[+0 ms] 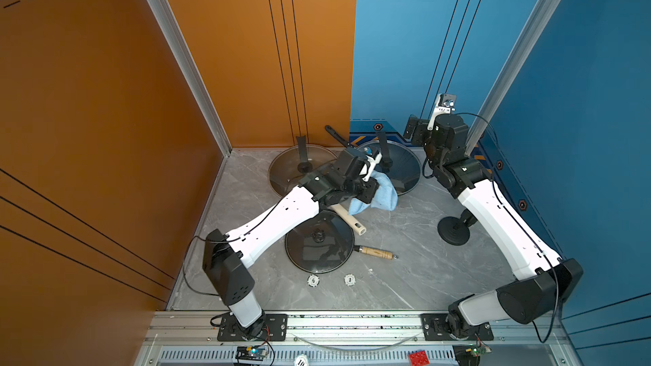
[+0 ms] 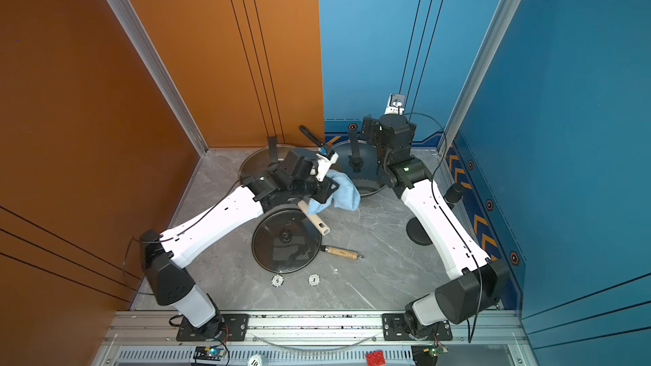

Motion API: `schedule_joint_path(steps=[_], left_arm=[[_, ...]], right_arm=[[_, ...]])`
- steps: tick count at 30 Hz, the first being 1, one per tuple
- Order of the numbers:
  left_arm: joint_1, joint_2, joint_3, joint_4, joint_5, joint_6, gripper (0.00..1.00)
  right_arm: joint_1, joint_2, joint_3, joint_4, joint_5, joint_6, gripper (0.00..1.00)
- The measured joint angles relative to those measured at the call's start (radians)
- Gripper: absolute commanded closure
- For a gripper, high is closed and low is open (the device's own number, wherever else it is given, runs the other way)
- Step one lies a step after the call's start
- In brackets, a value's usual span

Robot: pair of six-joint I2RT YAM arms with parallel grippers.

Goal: Wipe the pot lid with a cloth
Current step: Place the cleaning item at the center of the board, then reset both arms

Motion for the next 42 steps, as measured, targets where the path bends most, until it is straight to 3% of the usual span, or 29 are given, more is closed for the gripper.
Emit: schedule_joint_path(steps=[1, 7, 14, 19, 24, 28, 32, 37, 42], left_arm=[[-0.012, 0.039, 0.029, 0.002, 0.030, 0.003, 0.01], [-0.026, 0.168, 0.079, -0.016, 0.074, -0.012, 0.02], [-0.001, 0.149, 0.082, -0.022, 0.044, -0.011, 0.02], [0.005, 0.067, 0.037, -0.008, -0.051, -0.012, 0.02], [0.090, -0.220, -0.240, 0.095, -0.238, -0.042, 0.02], [0.291, -0.506, -0.542, 0.240, -0.390, -0.064, 0.02], [0.471, -0.698, -0.790, 0.343, -0.499, -0.051, 0.02], [0.628, -0.808, -1.096, 0.503, -0.532, 0.012, 0.02], [0.702, -0.766, -1.274, 0.639, -0.531, 0.064, 0.02]], right_arm=[[-0.003, -0.017, -0.009, -0.013, 0.007, 0.004, 0.00], [-0.028, -0.118, -0.069, -0.072, 0.029, 0.014, 0.00], [-0.059, -0.183, -0.114, -0.094, 0.032, 0.014, 0.00], [-0.069, -0.183, -0.136, -0.099, 0.020, 0.013, 0.00], [-0.071, -0.185, -0.180, -0.114, -0.036, 0.009, 0.00], [-0.070, -0.208, -0.285, -0.121, -0.109, 0.000, 0.00], [-0.054, -0.248, -0.426, -0.119, -0.168, -0.009, 0.00], [0.009, -0.339, -0.684, -0.074, -0.163, 0.000, 0.00], [0.032, -0.453, -0.920, -0.014, -0.069, 0.023, 0.00]])
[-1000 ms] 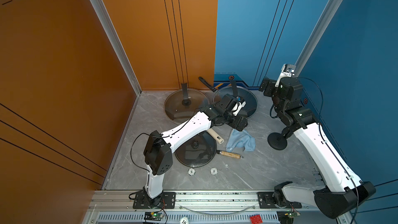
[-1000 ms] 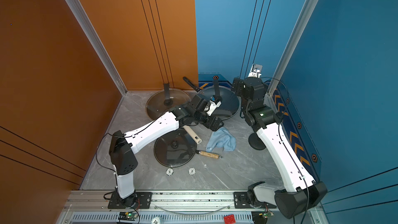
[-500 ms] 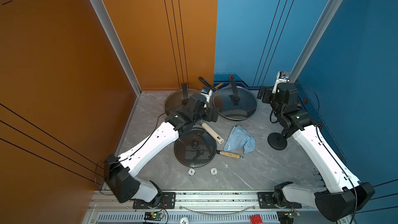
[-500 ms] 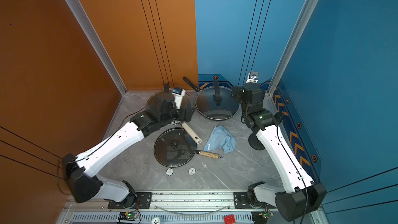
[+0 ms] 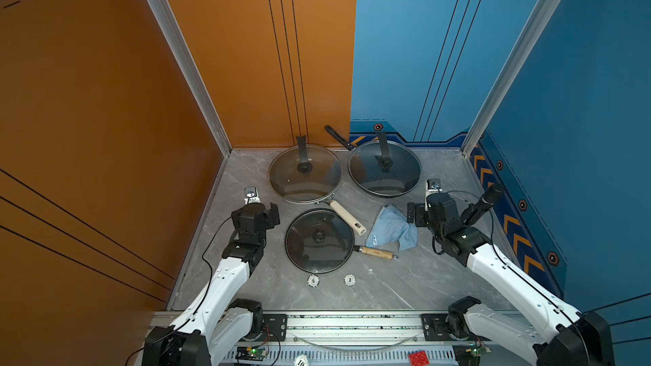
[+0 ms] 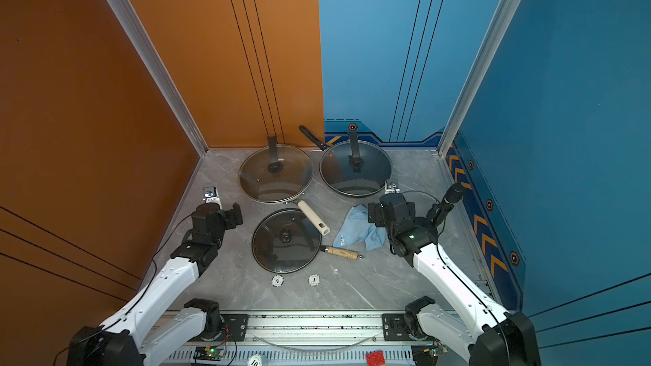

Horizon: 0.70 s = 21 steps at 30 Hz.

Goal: Wipe the pot lid with a cloth
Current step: Reset both arms

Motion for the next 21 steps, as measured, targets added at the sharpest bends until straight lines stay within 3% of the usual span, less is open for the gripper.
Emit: schedule_joint_path(steps=[11, 21], left_arm=[[0.023, 0.318, -0.084, 0.374, 0.009, 0.042, 0.02], [0.059, 0.546, -0.066, 0.688, 0.065, 0.107, 0.02]], right_arm=[[-0.208, -0.040, -0.193, 0.200, 0.039, 0.026, 0.00], [-0.318, 0.049, -0.302, 0.502, 0.016, 0.001, 0.00]])
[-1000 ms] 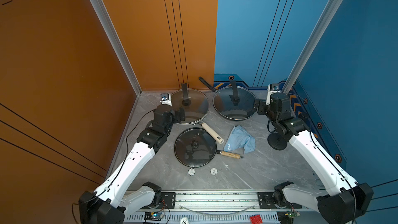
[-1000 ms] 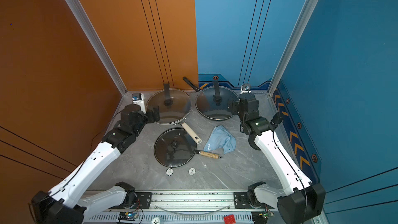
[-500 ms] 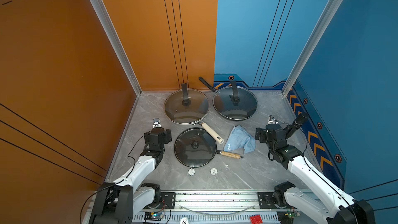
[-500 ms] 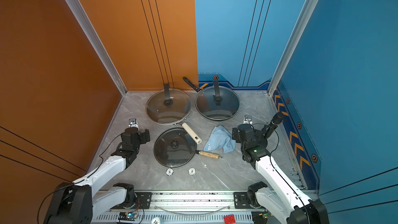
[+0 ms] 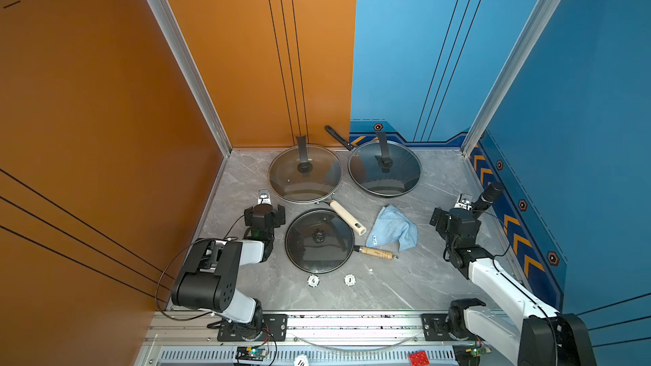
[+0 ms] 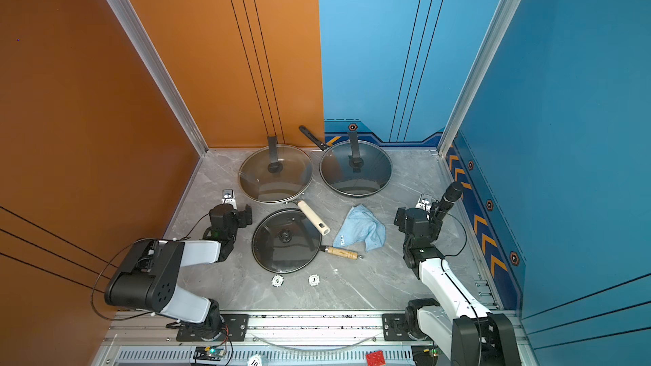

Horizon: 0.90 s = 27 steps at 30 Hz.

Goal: Wipe the pot lid with a cloth
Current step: Reset both arms

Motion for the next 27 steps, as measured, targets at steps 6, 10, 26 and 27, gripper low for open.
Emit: schedule_joint_path(steps=[6, 10, 26, 27], left_arm=[[0.027, 0.021, -0.024, 0.090, 0.003, -0.011, 0.02], [0.023, 0.021, -0.024, 0.119, 0.003, -0.011, 0.02], [0.021, 0.021, -0.024, 0.127, 0.003, -0.011, 0.02], [0.020, 0.021, -0.024, 0.127, 0.003, -0.011, 0.02]], right_arm=[[-0.008, 0.134, -0.042, 0.193, -0.002, -0.043, 0.00], [-0.023, 0.262, -0.042, 0.357, -0.020, -0.059, 0.00], [-0.020, 0.502, -0.006, 0.587, -0.103, -0.117, 0.00], [-0.020, 0.502, -0.006, 0.587, -0.103, -0.117, 0.00]])
